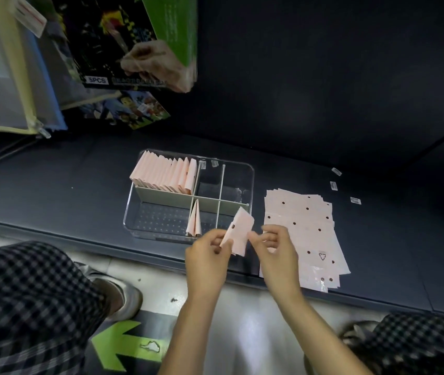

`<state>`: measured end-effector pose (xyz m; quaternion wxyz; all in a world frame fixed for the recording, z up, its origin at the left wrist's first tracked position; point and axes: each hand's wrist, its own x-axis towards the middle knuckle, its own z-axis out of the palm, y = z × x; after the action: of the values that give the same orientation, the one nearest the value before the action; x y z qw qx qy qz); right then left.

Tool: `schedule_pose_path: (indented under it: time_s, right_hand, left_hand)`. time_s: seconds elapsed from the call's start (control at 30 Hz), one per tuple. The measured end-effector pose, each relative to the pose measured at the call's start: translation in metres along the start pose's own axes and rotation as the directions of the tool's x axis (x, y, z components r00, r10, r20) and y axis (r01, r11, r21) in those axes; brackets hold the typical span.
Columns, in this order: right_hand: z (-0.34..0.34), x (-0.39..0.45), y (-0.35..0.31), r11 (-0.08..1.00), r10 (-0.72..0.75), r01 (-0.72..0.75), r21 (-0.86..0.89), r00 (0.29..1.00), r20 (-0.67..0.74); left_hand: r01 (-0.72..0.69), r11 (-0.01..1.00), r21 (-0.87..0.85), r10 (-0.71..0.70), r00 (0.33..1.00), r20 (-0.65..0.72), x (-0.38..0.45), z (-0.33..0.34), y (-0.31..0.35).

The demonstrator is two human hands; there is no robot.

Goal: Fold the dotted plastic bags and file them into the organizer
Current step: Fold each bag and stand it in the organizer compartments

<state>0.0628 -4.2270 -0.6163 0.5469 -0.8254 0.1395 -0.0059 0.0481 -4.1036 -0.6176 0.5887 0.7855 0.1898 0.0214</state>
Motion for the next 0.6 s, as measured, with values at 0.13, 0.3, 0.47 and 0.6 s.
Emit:
schedule_pose_path:
  time_s: [0.13, 0.3, 0.47, 0.6]
  right_hand:
    - [0.030, -0.001, -0.011, 0.999, -0.010, 0.017, -0.031, 0.981, 0.195]
    - [0.048, 0.019, -0.018, 0.971, -0.055, 0.093, -0.221, 0.983, 0.173]
    - [0.059, 0.040, -0.029, 0.839, -0.162, 0.211, -0.502, 0.977, 0.140]
    - [0.072, 0.046, -0.032, 0.727, -0.197, 0.245, -0.642, 0.969, 0.147]
  left_hand:
    - [-0.173, 0.982, 0.070, 0.176, 0.984, -0.037, 0.001, -0.001, -0.010]
    - [-0.131, 0.988, -0.078, 0.133, 0.991, 0.022, 0.018, -0.014, -0.023]
    - [-0.029, 0.966, 0.255, 0.088, 0.970, -0.225, 0.040, -0.019, -0.038]
    - [0.044, 0.949, 0.313, 0.011, 0.985, -0.172, 0.051, -0.017, -0.048]
